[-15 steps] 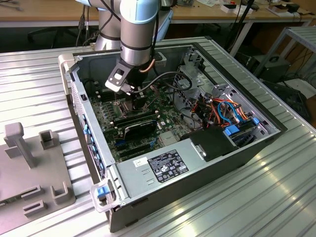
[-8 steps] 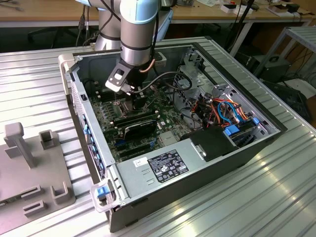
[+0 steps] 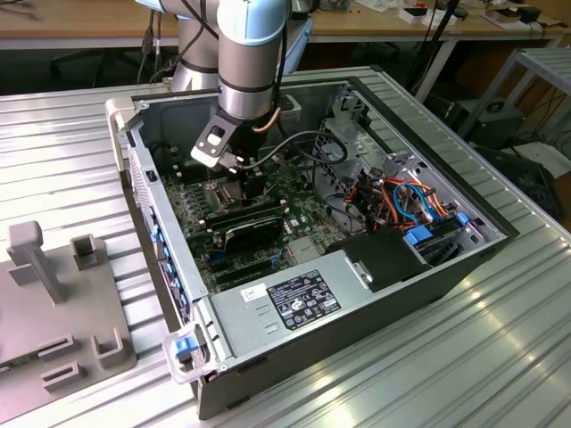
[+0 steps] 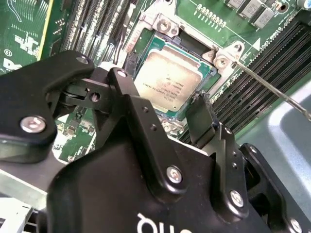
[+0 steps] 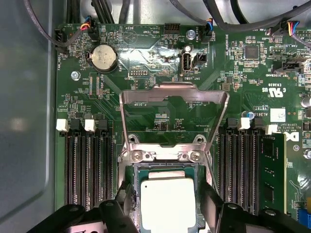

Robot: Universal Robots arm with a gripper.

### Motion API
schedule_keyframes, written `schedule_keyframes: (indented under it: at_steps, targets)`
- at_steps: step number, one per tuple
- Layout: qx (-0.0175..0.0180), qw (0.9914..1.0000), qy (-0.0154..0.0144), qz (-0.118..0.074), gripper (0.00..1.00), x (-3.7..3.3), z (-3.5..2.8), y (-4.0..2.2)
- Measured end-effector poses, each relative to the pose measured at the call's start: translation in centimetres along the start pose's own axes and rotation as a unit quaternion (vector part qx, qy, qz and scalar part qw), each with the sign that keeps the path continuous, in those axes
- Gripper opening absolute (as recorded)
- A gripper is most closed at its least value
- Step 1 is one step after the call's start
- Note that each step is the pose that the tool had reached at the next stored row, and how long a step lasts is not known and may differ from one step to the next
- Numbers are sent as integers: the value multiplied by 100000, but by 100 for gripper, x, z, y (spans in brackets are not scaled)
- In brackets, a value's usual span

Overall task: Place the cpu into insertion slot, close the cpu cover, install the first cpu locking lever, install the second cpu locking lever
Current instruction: 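Place the cpu into insertion slot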

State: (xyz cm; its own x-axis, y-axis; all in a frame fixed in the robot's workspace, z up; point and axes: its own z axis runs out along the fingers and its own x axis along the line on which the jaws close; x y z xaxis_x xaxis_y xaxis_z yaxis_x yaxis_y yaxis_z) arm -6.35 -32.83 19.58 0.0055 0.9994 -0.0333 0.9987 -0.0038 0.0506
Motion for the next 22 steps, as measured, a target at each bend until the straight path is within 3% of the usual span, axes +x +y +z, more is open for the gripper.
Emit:
schedule_keyframes:
  at_steps: [5, 6, 14, 22]
  targets:
    - [1, 100000, 47, 5, 67, 1, 0, 0]
    - [-2, 100000, 33, 4, 60, 0, -1, 0]
    - [42, 100000, 32, 130, 57, -1, -15, 6]
    - [119, 99972, -60, 2360, 57, -7, -15, 8]
